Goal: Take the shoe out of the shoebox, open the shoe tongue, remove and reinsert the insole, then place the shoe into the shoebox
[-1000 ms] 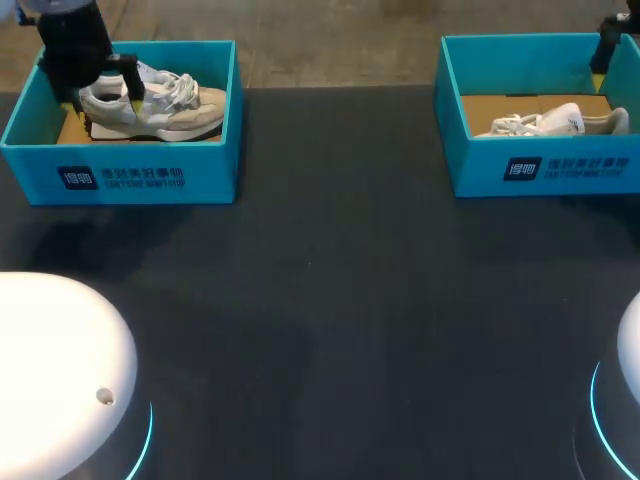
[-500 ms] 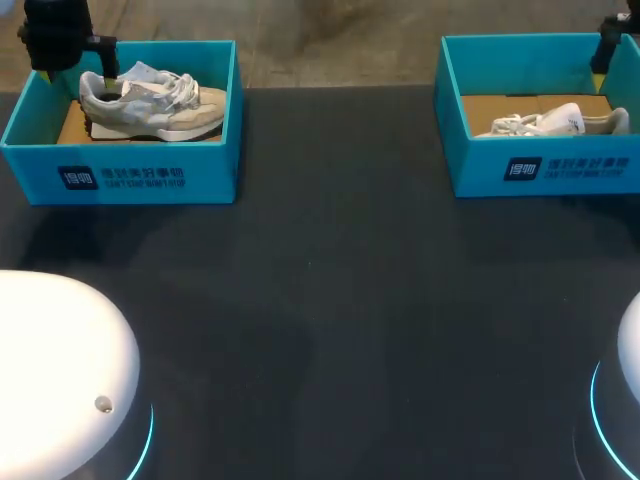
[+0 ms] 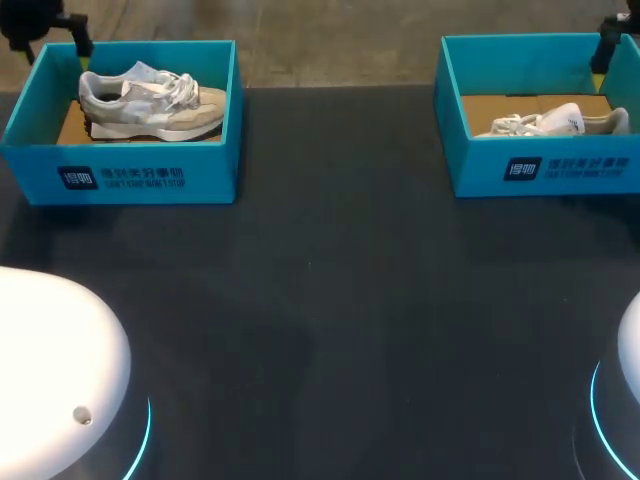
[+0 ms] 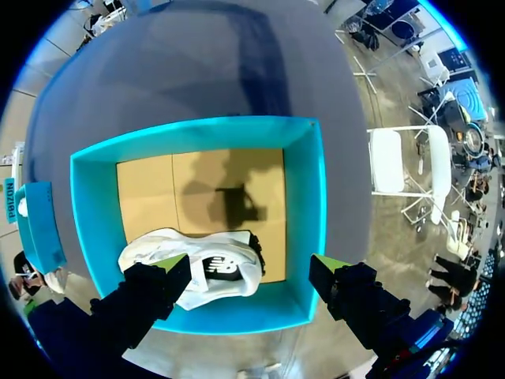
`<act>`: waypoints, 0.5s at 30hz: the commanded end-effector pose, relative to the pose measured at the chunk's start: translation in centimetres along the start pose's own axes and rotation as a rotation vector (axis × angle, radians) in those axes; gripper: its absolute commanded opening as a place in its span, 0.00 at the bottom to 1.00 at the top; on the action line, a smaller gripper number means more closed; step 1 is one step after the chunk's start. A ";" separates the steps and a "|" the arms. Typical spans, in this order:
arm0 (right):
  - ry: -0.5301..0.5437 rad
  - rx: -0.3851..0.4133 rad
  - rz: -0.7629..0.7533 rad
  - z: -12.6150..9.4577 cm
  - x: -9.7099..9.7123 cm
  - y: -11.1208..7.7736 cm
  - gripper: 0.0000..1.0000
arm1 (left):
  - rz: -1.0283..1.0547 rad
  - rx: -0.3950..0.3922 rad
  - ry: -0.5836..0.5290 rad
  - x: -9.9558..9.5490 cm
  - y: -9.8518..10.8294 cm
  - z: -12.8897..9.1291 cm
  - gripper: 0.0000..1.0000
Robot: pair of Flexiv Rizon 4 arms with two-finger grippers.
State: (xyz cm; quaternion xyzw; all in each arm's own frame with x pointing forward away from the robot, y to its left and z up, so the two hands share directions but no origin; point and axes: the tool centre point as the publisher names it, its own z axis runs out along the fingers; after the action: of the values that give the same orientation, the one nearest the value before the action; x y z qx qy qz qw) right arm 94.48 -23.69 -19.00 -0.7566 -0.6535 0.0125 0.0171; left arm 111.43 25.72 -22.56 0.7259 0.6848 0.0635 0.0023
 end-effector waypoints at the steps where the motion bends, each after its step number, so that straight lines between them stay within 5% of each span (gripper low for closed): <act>1: -0.001 -0.002 0.001 0.0 0.0 -0.1 1.00 | 0.021 0.023 -0.012 -0.2 0.3 0.0 1.00; 15: -0.001 -0.002 0.001 0.0 0.0 -0.1 1.00 | -0.031 0.106 -0.034 1.9 5.7 3.7 1.00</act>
State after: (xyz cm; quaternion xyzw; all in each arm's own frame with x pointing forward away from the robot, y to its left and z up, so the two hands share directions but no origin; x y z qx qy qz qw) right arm 94.48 -23.69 -19.01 -0.7566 -0.6535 0.0124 0.0171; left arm 114.45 27.23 -24.55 0.7188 0.6941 0.0396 -0.0002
